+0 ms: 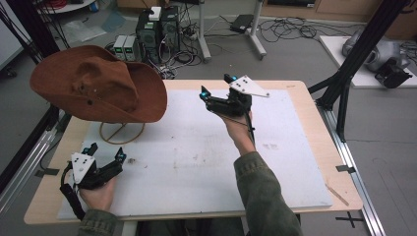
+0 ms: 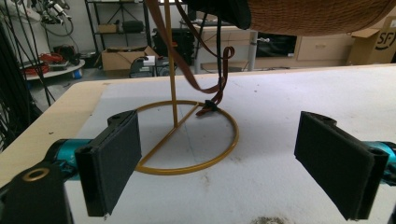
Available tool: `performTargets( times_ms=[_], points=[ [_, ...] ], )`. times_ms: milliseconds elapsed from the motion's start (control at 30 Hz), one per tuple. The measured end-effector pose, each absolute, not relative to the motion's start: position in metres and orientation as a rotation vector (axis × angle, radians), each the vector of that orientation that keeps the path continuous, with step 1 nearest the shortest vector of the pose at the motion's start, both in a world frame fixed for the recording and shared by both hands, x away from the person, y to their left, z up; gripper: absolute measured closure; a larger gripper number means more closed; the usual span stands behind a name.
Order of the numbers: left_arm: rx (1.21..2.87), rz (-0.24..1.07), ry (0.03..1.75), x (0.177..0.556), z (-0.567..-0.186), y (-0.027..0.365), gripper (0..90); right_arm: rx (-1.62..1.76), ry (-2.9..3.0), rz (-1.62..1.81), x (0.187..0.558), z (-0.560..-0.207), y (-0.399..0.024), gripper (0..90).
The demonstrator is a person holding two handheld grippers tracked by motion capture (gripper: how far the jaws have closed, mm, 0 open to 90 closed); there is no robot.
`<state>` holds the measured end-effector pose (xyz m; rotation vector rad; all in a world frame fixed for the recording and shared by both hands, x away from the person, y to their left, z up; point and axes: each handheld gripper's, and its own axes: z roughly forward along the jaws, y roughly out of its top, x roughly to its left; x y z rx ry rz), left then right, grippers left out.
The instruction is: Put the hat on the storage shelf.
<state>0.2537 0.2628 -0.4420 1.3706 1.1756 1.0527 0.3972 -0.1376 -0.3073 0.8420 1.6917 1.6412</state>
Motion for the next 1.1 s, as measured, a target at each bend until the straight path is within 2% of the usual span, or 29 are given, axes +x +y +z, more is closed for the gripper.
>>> performTargets(
  times_ms=[433, 833, 1100],
  points=[
    [1.359, 1.063, 1.176, 0.252, -0.441, 0.263, 14.9, 1.023, 1.538, 1.531, 0.362, -0.336, -0.227, 12.4],
    [1.328, 1.084, 1.175, 0.25, -0.439, 0.264, 14.5, 1.136, 1.437, 1.444, 0.329, -0.361, -0.278, 12.7],
    [1.316, 1.094, 1.174, 0.25, -0.437, 0.265, 14.4, 1.175, 1.408, 1.407, 0.314, -0.383, -0.293, 12.7]
  ],
)
